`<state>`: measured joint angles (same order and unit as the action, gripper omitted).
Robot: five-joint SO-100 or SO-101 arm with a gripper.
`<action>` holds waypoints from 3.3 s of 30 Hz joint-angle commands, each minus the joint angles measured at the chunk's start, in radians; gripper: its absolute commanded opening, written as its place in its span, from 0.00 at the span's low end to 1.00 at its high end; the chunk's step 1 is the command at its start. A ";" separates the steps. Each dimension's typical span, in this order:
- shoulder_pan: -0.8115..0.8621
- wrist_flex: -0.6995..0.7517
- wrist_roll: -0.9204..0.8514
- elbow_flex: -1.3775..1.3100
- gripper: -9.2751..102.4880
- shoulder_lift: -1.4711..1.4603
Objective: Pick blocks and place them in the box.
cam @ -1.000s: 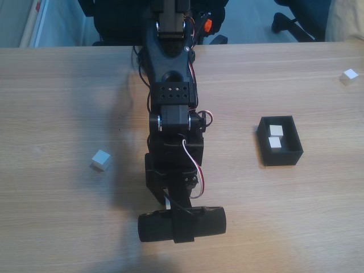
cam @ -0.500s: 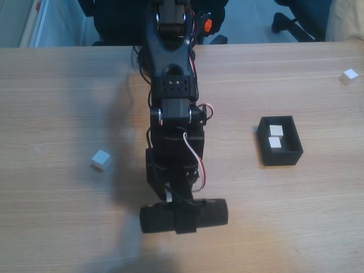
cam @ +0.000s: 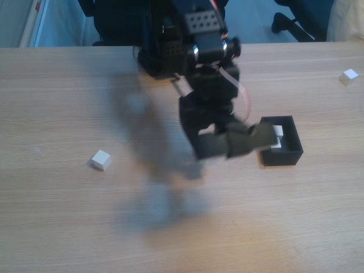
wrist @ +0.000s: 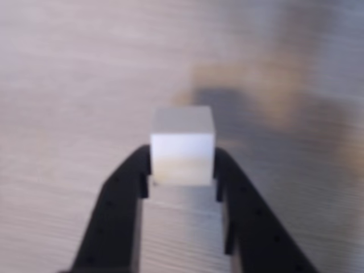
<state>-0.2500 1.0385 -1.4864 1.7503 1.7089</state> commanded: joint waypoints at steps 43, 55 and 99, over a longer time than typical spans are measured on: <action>-0.511 -0.227 0.322 0.123 0.24 0.184; -0.221 -0.081 0.138 0.290 0.22 0.442; 0.698 -0.106 0.071 0.046 0.26 -0.055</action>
<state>0.4310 0.9465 -1.4067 1.8837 1.6782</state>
